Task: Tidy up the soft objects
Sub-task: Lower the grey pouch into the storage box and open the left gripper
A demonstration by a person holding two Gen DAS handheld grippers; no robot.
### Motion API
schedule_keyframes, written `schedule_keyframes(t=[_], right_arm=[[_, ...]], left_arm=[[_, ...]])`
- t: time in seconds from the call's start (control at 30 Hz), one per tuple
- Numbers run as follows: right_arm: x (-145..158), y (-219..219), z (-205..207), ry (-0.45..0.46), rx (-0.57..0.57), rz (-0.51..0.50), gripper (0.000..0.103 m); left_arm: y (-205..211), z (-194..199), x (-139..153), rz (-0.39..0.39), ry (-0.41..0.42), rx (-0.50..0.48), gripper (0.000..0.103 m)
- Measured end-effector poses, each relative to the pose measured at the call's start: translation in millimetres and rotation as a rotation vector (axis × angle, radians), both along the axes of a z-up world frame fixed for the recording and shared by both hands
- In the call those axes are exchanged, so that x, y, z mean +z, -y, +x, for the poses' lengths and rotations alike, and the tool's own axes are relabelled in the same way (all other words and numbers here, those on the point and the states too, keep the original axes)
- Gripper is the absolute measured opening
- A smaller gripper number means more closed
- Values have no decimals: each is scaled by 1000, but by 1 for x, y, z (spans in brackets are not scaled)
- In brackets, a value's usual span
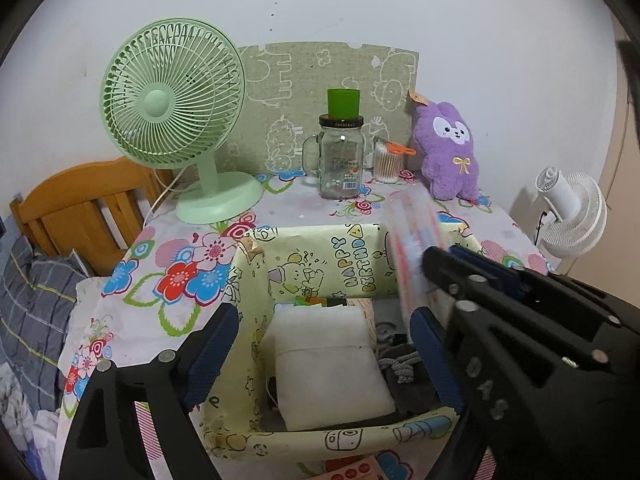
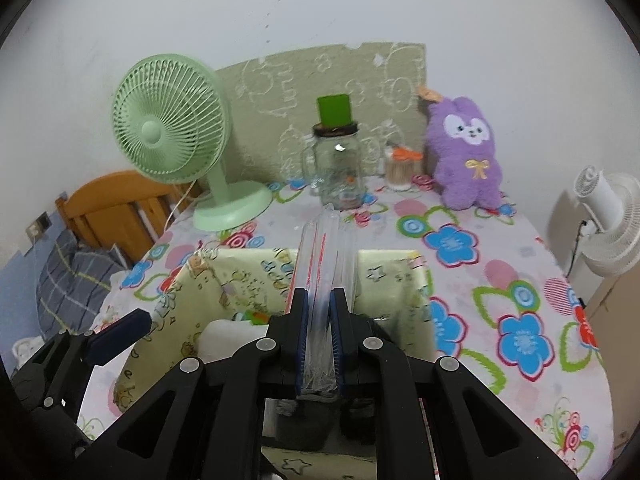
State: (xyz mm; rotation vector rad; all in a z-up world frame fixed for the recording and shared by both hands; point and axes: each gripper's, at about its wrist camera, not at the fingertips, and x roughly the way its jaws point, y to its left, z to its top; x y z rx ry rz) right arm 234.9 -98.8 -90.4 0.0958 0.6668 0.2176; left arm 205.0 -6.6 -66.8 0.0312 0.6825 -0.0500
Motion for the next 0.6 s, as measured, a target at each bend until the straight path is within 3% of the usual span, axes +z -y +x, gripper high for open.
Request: schedule_keyframes(t=[0.1,0.37,0.47,0.6], right_arm=[[-4,-2,2,-22,15,-3,17],[-3,5,-2,-27,-28,-16,58],[1,10,-6,-17,-35,-13,69],[7,14,-13,-1,-44,-13,76]], left_arm=[[0,1,-1,8,-4,4,89],[0,-2,0,9,2,8,90],[0,-6,3,1,8,2,93],[2,-13,8,1,25,-7,95]])
